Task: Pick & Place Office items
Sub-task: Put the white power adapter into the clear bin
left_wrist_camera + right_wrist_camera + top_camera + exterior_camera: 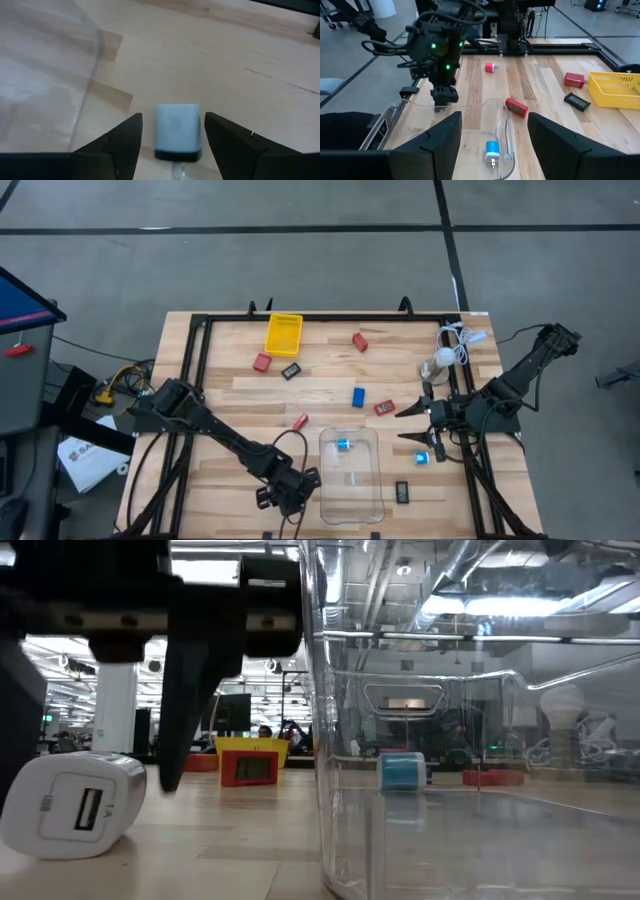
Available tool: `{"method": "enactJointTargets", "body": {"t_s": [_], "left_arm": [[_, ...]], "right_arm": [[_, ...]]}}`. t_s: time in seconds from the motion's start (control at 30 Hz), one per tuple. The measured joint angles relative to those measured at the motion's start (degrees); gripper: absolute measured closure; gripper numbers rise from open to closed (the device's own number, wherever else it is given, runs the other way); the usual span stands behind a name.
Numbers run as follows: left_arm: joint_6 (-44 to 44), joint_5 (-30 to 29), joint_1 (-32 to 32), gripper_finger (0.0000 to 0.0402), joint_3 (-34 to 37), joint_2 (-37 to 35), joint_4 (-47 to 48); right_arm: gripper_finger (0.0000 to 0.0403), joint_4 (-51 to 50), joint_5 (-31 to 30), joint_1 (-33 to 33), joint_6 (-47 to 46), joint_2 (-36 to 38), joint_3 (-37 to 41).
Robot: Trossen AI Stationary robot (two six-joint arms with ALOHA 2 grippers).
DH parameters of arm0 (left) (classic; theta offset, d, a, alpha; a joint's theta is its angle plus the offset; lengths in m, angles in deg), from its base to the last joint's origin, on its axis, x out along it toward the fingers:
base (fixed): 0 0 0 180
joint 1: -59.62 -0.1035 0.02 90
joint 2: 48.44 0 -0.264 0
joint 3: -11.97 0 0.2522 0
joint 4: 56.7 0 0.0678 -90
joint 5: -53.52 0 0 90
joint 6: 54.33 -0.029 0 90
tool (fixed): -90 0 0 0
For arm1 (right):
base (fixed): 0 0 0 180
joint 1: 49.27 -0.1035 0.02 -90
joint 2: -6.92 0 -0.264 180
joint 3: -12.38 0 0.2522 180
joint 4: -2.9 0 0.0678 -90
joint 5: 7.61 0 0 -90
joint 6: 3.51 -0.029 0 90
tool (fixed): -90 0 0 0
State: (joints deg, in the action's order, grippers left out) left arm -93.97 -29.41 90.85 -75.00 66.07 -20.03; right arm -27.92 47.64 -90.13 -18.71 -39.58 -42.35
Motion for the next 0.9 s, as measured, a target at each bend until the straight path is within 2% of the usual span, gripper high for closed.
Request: {"method": "enactJointTargets", "body": {"t_s": [0.3, 0.63, 0.9], "left_arm": [[0.7, 0.1, -0.5, 0.0215, 0.0, 0.7, -0.2], [6.0, 1.6, -1.3, 0.0268, 0.0, 0.4, -0.2], [13.0, 0.9, -1.3, 0.0269, 0.0, 0.1, 0.0]], "right_arm": [[0.0181, 0.1, 0.2, 0.0, 0.2, 0.0, 0.0], [0.0181, 0.1, 0.2, 0.0, 0.2, 0.0, 0.0], [0.0181, 0.1, 0.1, 0.0, 0.2, 0.0, 0.0]]}}
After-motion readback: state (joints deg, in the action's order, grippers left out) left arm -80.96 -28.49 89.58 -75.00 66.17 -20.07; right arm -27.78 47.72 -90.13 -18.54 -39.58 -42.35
